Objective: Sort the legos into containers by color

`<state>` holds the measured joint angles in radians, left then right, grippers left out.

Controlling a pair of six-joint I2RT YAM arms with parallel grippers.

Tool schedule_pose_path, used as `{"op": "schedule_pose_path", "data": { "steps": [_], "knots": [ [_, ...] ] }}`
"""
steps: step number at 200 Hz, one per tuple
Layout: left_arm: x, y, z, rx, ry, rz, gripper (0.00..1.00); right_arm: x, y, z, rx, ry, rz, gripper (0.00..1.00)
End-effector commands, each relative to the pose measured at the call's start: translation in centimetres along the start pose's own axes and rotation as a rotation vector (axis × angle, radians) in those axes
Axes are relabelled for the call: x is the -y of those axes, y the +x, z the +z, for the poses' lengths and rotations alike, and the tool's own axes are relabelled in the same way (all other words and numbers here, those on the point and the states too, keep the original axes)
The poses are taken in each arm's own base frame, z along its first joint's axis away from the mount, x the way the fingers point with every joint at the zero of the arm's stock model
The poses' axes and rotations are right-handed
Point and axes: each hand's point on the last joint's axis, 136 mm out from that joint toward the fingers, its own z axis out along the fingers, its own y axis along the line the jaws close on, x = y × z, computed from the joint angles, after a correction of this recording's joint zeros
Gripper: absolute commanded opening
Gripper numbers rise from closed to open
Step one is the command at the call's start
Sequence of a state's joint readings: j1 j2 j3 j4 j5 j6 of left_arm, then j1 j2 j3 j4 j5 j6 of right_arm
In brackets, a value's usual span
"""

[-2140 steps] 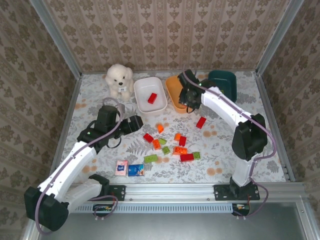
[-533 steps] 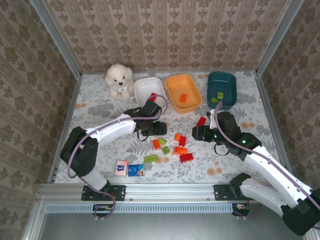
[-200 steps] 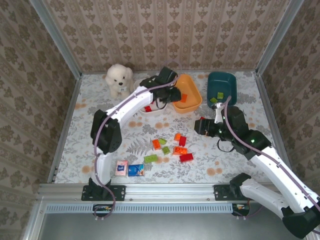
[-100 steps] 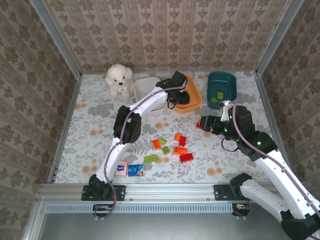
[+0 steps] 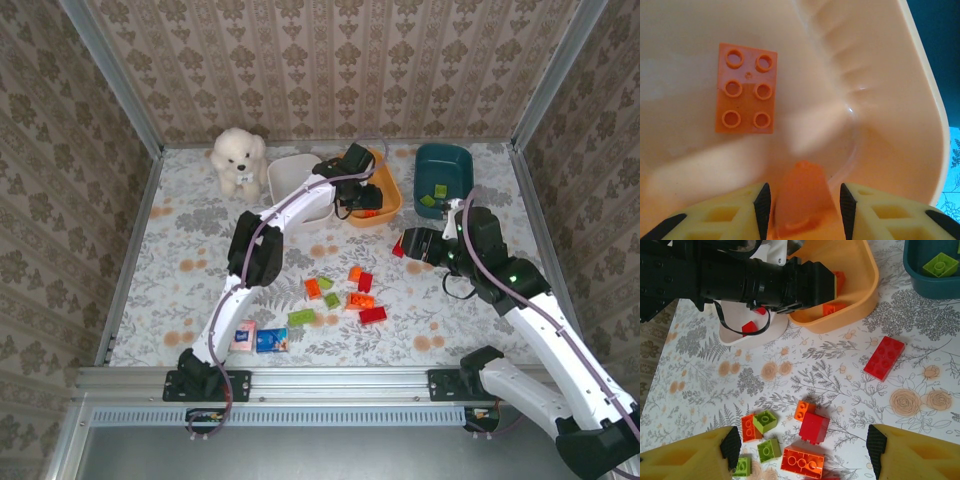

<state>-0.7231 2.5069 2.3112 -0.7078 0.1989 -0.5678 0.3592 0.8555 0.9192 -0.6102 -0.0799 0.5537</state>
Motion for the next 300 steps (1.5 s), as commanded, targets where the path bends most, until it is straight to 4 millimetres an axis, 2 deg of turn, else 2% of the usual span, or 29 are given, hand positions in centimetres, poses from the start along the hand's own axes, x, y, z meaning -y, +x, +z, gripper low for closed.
{"op": "schedule_pose_path", "data": {
  "steps": [1, 36, 76, 99, 121, 132, 147, 172, 183, 191, 193, 197, 215, 218, 239, 254, 270, 275, 300],
  "knots": [
    [0.3, -1.5, -1.7, 0.029, 0.020, -0.021, 0.47, 0.0, -0.6, -0.3, 0.011, 0.004, 0.015, 0.71],
    [1.6, -4.1, -4.8, 0.108, 0.056, -0.030, 0.50, 0.2, -2.2, -1.0, 0.047, 0.035, 0.014, 0.71],
    [3.7, -7.9, -11.4, 0.252, 0.117, -0.061, 0.55, -0.8, -4.6, -1.2, 0.067, 0.048, -0.015, 0.70],
    [3.2, -9.0, -16.4, 0.329, 0.115, -0.087, 0.56, -1.4, -4.7, -0.4, 0.037, 0.045, -0.032, 0.69],
    [1.1, -9.0, -21.3, 0.409, 0.113, -0.134, 0.57, -2.6, -4.4, 0.6, 0.003, 0.047, -0.091, 0.68],
    [-0.5, -8.1, -23.5, 0.440, 0.104, -0.168, 0.57, -3.3, -4.0, 1.2, -0.018, 0.042, -0.116, 0.68],
    [-3.4, -5.9, -25.5, 0.458, 0.078, -0.218, 0.57, -4.6, -3.3, 2.0, -0.050, 0.026, -0.166, 0.67],
    [-8.0, -0.3, -27.9, 0.454, -0.001, -0.279, 0.57, -6.9, -0.3, 4.1, -0.149, -0.005, -0.295, 0.66],
    [-10.1, 3.0, -27.7, 0.417, -0.038, -0.311, 0.58, -8.0, 1.9, 5.3, -0.216, -0.020, -0.366, 0.65],
    [-10.9, 5.5, -27.7, 0.390, -0.053, -0.329, 0.57, -8.7, 3.7, 6.2, -0.267, -0.031, -0.417, 0.65],
    [-11.9, 5.9, -27.8, 0.389, -0.070, -0.350, 0.57, -8.9, 4.2, 6.3, -0.279, -0.036, -0.429, 0.65],
    [-12.6, 7.1, -27.7, 0.379, -0.082, -0.365, 0.58, -9.1, 5.1, 6.8, -0.308, -0.041, -0.449, 0.65],
    [-14.1, 12.1, -27.2, 0.330, -0.105, -0.408, 0.58, -10.5, 8.6, 8.1, -0.415, -0.094, -0.509, 0.63],
    [-14.3, 12.9, -27.2, 0.322, -0.107, -0.419, 0.57, -10.4, 9.6, 8.8, -0.451, -0.091, -0.517, 0.63],
    [-15.5, 17.2, -26.7, 0.295, -0.117, -0.473, 0.57, -10.6, 13.5, 11.0, -0.595, -0.108, -0.507, 0.62],
    [-16.0, 19.1, -26.7, 0.292, -0.118, -0.503, 0.57, -10.5, 14.9, 12.6, -0.659, -0.100, -0.477, 0.63],
    [-16.3, 20.0, -26.7, 0.297, -0.117, -0.522, 0.57, -10.2, 16.0, 14.2, -0.718, -0.079, -0.474, 0.63],
    [-15.7, 20.5, -26.5, 0.280, -0.107, -0.498, 0.56, -10.0, 16.2, 14.6, -0.735, -0.069, -0.476, 0.63],
    [-15.2, 20.4, -26.7, 0.282, -0.105, -0.482, 0.57, -9.6, 16.6, 16.6, -0.788, -0.080, -0.507, 0.54]
  ]
}}
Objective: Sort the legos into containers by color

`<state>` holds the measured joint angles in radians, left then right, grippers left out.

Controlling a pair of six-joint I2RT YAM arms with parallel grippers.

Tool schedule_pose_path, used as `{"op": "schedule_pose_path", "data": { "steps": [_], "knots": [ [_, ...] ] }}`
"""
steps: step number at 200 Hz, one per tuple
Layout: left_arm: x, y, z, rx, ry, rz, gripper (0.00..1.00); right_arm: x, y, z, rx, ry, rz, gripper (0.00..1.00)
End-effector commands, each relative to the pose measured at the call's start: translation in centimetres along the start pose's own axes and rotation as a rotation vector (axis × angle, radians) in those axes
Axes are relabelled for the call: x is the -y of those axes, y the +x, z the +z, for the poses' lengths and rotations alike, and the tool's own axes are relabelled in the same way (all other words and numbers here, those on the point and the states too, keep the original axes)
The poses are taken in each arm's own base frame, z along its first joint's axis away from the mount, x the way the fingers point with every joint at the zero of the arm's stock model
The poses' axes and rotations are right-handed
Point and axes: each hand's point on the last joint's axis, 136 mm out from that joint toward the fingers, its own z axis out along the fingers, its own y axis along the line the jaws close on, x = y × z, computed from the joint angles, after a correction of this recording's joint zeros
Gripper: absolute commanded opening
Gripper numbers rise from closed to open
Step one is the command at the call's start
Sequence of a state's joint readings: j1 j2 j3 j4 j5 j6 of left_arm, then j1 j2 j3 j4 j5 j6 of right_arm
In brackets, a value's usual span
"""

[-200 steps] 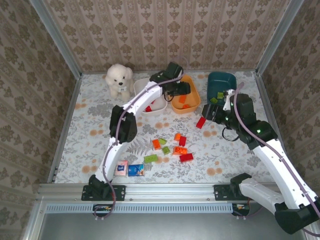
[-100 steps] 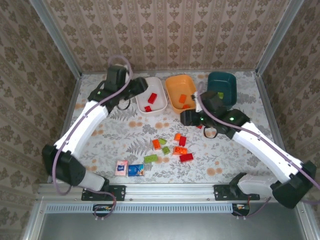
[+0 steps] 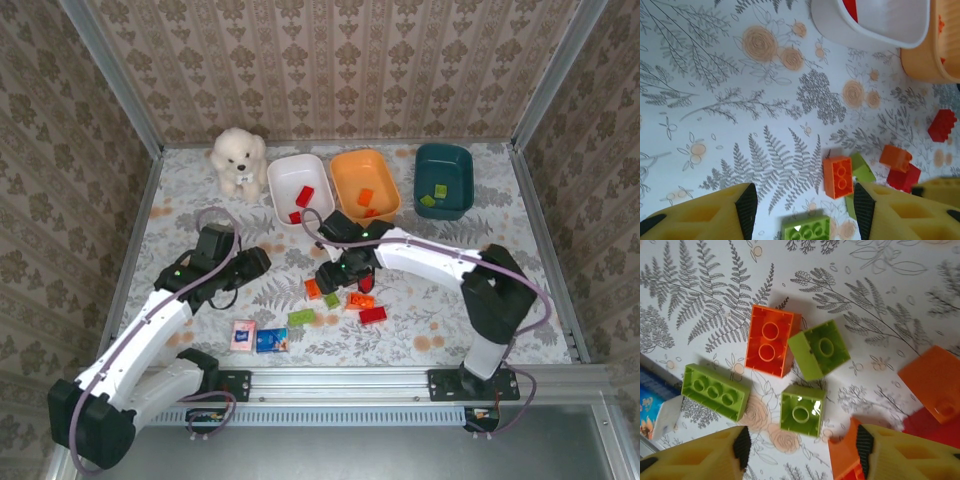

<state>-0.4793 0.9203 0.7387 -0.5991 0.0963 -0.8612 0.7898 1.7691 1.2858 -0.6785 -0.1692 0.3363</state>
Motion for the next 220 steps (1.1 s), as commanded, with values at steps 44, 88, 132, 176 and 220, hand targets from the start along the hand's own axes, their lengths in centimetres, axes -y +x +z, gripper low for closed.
{"op": "schedule_pose_path", "data": {
  "steps": [44, 88, 132, 176, 220],
  "knots": [
    [1.0, -0.3, -0.1, 0.005, 0.005, 0.003, 0.57, 1.1, -0.9, 2.3, -0.139, -0.002, -0.145, 0.50],
    [1.5, -0.2, 0.1, 0.001, 0.008, 0.009, 0.57, 1.2, -1.8, 3.1, -0.159, -0.026, -0.149, 0.40],
    [1.7, 0.0, 0.3, -0.003, 0.004, 0.011, 0.57, 0.6, -2.0, 3.3, -0.155, -0.060, -0.134, 0.37],
    [2.0, -0.1, 0.6, -0.004, 0.009, 0.014, 0.57, 1.2, -1.5, 4.1, -0.180, -0.037, -0.120, 0.53],
    [2.4, -0.2, 0.7, -0.007, 0.014, 0.021, 0.57, 3.5, -1.1, 4.7, -0.214, 0.023, -0.084, 0.50]
  ]
}}
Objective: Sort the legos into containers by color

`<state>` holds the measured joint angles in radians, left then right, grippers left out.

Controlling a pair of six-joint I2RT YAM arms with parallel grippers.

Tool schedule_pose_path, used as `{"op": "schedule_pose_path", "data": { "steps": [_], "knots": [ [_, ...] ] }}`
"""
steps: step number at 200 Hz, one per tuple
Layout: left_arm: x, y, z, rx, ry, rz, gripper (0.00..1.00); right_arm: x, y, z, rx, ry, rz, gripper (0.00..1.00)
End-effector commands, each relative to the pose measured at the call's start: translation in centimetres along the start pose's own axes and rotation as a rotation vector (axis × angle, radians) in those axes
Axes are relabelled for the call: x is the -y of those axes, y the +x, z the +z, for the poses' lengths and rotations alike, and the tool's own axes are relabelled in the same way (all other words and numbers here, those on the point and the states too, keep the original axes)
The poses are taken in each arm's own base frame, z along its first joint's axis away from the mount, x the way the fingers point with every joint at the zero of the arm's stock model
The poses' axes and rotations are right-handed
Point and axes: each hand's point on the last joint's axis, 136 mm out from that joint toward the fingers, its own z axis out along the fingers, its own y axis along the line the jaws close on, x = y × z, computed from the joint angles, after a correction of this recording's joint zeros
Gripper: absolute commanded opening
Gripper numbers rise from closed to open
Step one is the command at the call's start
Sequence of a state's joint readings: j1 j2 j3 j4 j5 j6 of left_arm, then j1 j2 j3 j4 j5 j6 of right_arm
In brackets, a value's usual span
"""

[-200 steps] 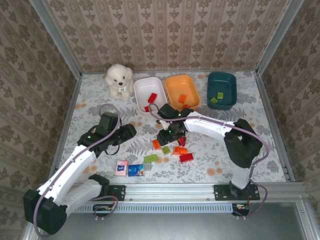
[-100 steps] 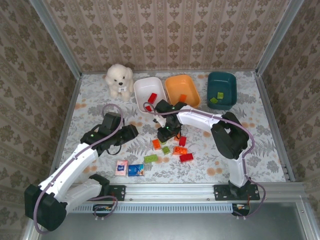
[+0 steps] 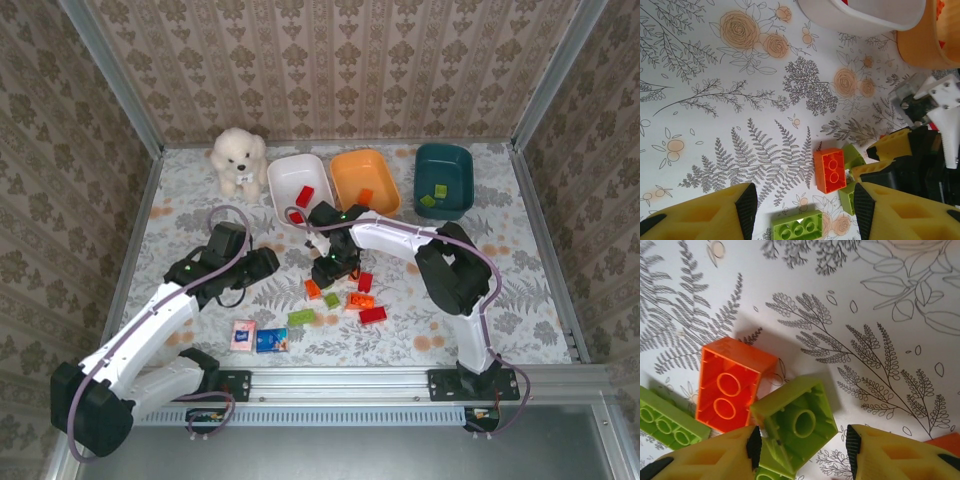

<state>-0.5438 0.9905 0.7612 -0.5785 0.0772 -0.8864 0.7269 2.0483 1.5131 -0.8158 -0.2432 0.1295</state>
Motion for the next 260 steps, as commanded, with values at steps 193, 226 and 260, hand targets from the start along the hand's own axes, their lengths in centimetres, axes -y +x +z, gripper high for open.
{"op": "schedule_pose_path", "data": {
  "steps": [193, 226, 260],
  "knots": [
    [1.5, -0.9, -0.1, 0.020, 0.026, 0.007, 0.57, 1.7, 0.8, 0.7, -0.032, 0.162, -0.006, 0.59],
    [1.5, -0.9, 0.0, 0.017, 0.023, 0.008, 0.57, 1.7, 0.9, 1.5, -0.050, 0.184, -0.020, 0.52],
    [1.6, -0.9, 0.2, 0.014, 0.021, 0.009, 0.57, 1.8, 0.8, 1.9, -0.051, 0.205, -0.009, 0.50]
  ]
}}
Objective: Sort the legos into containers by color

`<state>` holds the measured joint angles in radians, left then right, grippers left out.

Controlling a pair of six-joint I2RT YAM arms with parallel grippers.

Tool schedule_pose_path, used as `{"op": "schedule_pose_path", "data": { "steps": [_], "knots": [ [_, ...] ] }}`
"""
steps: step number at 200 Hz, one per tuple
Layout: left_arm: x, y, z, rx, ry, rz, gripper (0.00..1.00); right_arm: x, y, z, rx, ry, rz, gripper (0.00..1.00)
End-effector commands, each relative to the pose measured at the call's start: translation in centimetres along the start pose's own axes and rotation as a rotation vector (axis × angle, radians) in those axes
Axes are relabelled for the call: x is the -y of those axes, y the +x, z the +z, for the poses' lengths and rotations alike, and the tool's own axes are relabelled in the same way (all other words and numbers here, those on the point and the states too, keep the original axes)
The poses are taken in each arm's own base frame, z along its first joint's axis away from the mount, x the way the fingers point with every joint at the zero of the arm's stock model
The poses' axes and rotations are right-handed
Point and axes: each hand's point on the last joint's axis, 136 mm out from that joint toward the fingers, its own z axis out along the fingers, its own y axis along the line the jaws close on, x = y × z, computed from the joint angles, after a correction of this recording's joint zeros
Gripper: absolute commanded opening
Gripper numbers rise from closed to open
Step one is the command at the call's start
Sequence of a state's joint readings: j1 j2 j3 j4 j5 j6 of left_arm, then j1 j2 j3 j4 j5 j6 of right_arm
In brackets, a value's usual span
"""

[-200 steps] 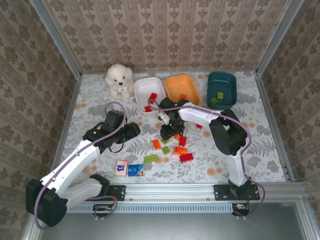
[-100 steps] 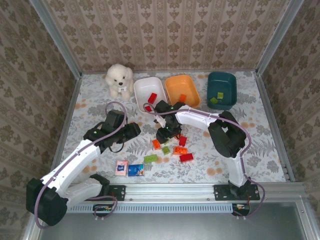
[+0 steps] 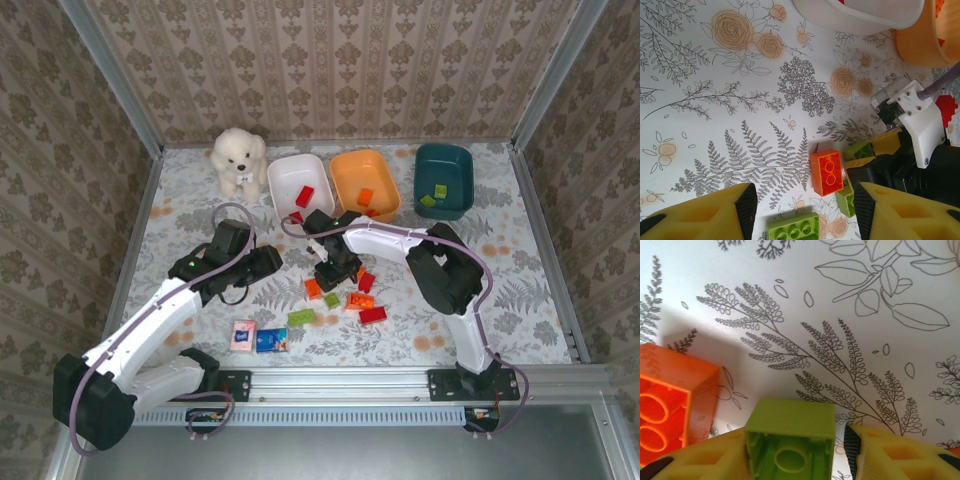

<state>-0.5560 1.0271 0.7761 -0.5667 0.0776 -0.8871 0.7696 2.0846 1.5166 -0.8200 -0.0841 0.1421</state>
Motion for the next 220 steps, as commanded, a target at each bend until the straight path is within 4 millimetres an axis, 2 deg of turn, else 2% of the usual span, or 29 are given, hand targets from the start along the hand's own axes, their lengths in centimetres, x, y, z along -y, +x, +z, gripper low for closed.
{"op": "schedule_pose_path", "data": {
  "steps": [1, 27, 41, 57, 72, 89, 106, 121, 133, 160, 180, 199, 220],
  "knots": [
    [1.1, -0.9, -0.3, 0.027, 0.023, 0.002, 0.57, 0.3, 0.4, 0.5, -0.029, 0.047, 0.013, 0.50],
    [1.3, -1.0, -0.2, 0.023, 0.028, 0.003, 0.57, 0.7, -0.1, 0.1, -0.009, 0.065, 0.019, 0.41],
    [1.4, -1.0, 0.0, 0.021, 0.029, 0.005, 0.57, 0.8, -0.7, -0.8, 0.017, 0.068, 0.025, 0.35],
    [1.6, -1.0, 0.1, 0.015, 0.033, 0.013, 0.57, 1.5, -1.6, -3.0, 0.072, 0.078, 0.047, 0.30],
    [2.3, -1.0, 0.4, 0.003, 0.046, 0.039, 0.57, 3.0, -2.7, -6.5, 0.159, 0.092, 0.091, 0.29],
    [3.6, -0.8, 1.0, -0.025, 0.066, 0.089, 0.57, 6.4, -3.6, -11.0, 0.270, 0.121, 0.184, 0.28],
    [5.5, -0.6, 1.9, -0.056, 0.085, 0.150, 0.57, 11.8, -3.4, -14.6, 0.361, 0.144, 0.343, 0.25],
    [7.3, -0.5, 2.7, -0.074, 0.105, 0.199, 0.57, 17.0, -2.6, -16.8, 0.429, 0.164, 0.501, 0.24],
    [8.6, -0.5, 3.4, -0.085, 0.120, 0.225, 0.57, 21.3, -1.7, -17.8, 0.464, 0.176, 0.629, 0.24],
    [11.3, -0.8, 4.6, -0.102, 0.158, 0.268, 0.57, 29.3, 0.4, -17.6, 0.473, 0.210, 0.862, 0.24],
    [13.0, -1.1, 5.2, -0.115, 0.176, 0.307, 0.57, 33.9, 2.0, -16.3, 0.436, 0.245, 1.018, 0.24],
    [13.9, -1.4, 5.4, -0.119, 0.181, 0.327, 0.57, 36.7, 3.0, -15.1, 0.395, 0.278, 1.105, 0.23],
    [14.4, -1.6, 5.7, -0.118, 0.185, 0.329, 0.57, 38.3, 2.8, -13.6, 0.334, 0.313, 1.119, 0.24]
  ]
}}
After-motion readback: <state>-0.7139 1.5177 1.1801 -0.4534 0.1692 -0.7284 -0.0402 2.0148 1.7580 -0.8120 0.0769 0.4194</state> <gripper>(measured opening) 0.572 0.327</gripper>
